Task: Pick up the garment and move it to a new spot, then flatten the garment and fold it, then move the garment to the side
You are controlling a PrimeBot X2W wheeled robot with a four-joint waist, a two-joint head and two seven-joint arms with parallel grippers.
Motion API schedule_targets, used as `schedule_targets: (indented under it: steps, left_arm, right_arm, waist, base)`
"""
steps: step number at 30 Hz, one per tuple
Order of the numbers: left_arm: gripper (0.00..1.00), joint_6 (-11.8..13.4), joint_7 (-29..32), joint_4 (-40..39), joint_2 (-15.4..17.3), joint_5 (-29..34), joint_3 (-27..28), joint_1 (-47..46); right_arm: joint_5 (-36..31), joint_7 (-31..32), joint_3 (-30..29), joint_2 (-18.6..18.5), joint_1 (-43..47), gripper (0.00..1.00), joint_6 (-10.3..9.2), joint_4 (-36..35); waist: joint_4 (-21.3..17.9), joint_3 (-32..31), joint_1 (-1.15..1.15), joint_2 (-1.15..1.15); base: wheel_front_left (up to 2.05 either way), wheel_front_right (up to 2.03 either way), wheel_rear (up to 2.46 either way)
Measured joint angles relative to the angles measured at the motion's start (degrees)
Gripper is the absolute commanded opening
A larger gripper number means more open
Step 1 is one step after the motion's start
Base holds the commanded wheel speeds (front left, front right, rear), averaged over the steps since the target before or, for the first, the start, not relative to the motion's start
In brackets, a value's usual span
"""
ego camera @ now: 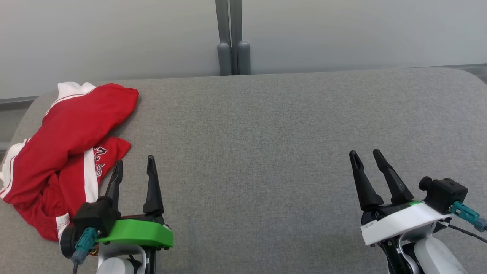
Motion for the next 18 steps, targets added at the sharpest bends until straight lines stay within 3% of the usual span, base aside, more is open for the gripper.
schedule_targets:
  steps: [18]
  left_arm:
    - [1.00,1.00,-2.01,-0.45,0.05,6.58,-1.68,-0.26]
  right_arm:
    - [-5.34,-1.98,0.37,-0.35,-0.23,1.00,0.00,-0.56]
  waist:
    - [0.18,0.25,0.00,0.00]
  base:
    - [0.00,0.00,0.00]
